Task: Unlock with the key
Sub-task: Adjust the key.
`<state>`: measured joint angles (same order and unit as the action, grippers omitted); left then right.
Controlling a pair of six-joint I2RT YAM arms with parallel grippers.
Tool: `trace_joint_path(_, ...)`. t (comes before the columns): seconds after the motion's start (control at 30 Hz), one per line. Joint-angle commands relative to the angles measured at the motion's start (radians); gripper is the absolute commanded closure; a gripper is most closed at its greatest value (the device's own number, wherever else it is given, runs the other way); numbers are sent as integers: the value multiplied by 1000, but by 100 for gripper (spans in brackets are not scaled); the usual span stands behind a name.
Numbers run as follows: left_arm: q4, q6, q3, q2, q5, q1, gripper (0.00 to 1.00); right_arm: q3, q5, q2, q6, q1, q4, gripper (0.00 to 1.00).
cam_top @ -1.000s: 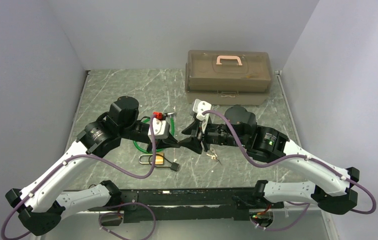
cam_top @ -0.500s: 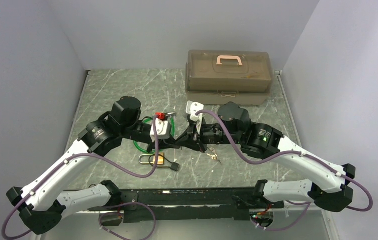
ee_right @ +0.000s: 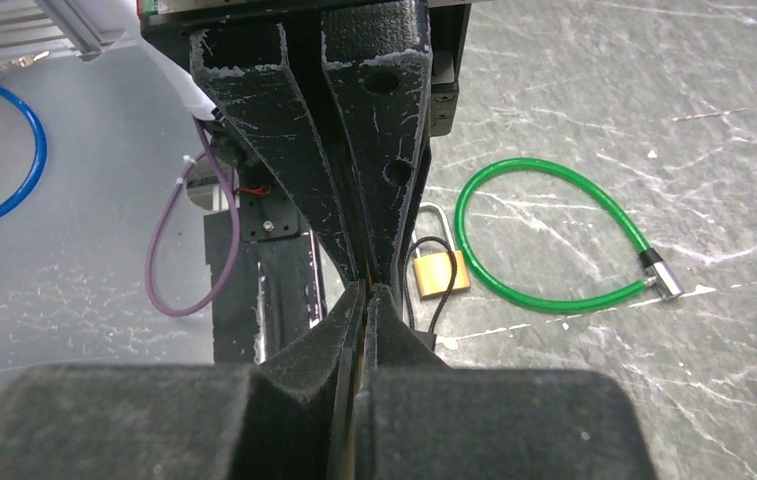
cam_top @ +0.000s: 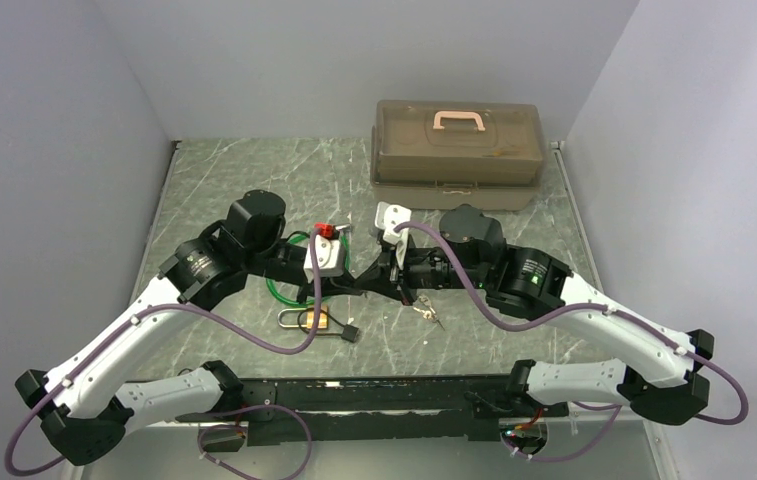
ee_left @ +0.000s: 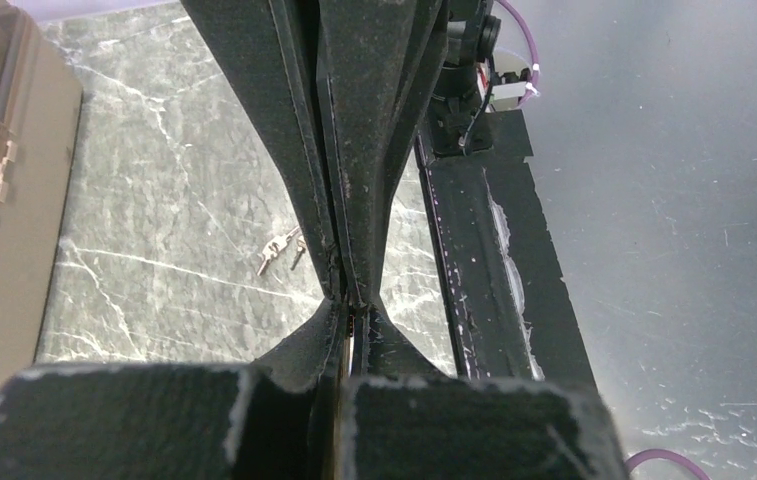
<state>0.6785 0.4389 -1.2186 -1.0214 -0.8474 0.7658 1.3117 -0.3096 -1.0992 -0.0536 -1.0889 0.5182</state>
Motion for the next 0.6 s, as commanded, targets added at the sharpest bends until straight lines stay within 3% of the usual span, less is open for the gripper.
trace_joint_path(0.0, -8, 19, -78, 10, -17, 5, 100, -12, 72, 49, 2, 3, 19, 100)
trace_joint_path(0.07, 3, 19, -87, 8, -17, 5, 95, -27, 83, 61, 13, 3, 12, 100)
trace_joint_path(0.13, 5, 3, -88, 7, -13, 5, 57, -47, 96, 80, 25, 4, -15, 100)
trace_joint_path(0.17, 4, -4, -86, 9, -13, 5, 48, -60, 102, 91, 32, 4, -41, 100)
trace_joint_path(0.23, 2, -8, -76, 13, -8, 4, 39, -84, 107, 112, 47, 5, -82, 100)
trace_joint_path(0.3, 9, -5, -67, 19, -3, 4, 34, -112, 111, 136, 52, 4, -130, 100)
trace_joint_path(0.57, -34, -46, -22, 38, 60, -8, 34, -269, 100, 240, 176, 4, -378, 100)
